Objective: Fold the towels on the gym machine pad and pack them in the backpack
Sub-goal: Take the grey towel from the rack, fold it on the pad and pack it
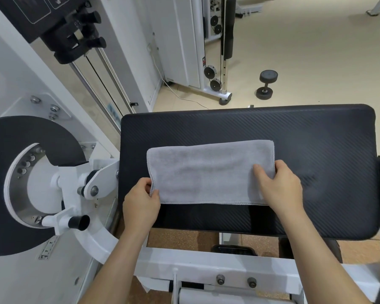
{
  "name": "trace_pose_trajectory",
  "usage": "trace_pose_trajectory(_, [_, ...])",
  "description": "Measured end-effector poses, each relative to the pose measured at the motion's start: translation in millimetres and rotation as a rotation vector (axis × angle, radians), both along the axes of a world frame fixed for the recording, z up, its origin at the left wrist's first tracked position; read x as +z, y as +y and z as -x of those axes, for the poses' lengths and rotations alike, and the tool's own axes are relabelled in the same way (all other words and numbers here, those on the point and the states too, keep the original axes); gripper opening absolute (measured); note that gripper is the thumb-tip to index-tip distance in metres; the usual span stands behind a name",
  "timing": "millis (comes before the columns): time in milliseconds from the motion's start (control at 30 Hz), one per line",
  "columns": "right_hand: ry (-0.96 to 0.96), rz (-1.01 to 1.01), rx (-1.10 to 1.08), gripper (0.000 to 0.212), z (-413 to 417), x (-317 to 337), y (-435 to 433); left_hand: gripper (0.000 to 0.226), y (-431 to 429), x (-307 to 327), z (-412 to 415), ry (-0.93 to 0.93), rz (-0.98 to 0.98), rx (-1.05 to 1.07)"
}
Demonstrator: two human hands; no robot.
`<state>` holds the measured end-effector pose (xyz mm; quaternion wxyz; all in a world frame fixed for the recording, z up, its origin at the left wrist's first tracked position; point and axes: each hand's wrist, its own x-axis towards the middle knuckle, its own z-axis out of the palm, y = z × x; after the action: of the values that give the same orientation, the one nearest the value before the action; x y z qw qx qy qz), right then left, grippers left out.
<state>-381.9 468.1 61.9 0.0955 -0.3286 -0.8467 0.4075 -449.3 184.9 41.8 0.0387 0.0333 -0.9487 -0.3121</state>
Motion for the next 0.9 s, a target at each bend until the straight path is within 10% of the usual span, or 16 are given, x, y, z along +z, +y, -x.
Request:
trace_pose_trajectory(333, [0.133, -0.09, -0.076, 0.026, 36, 8, 25, 0.024, 13, 28, 51, -0.203, -0.651, 0.201])
trace_pose_trajectory(700, [0.084, -0.149, 0.012, 0.012, 37, 23, 34, 0.019, 19, 21, 57, 0.106, -0.327, 0.029])
trace_pose_trajectory(900, [0.062, -0.273, 0.11, 0.008, 63, 61, 37, 0.024, 9, 8, 39, -0.062, -0.702, 0.185])
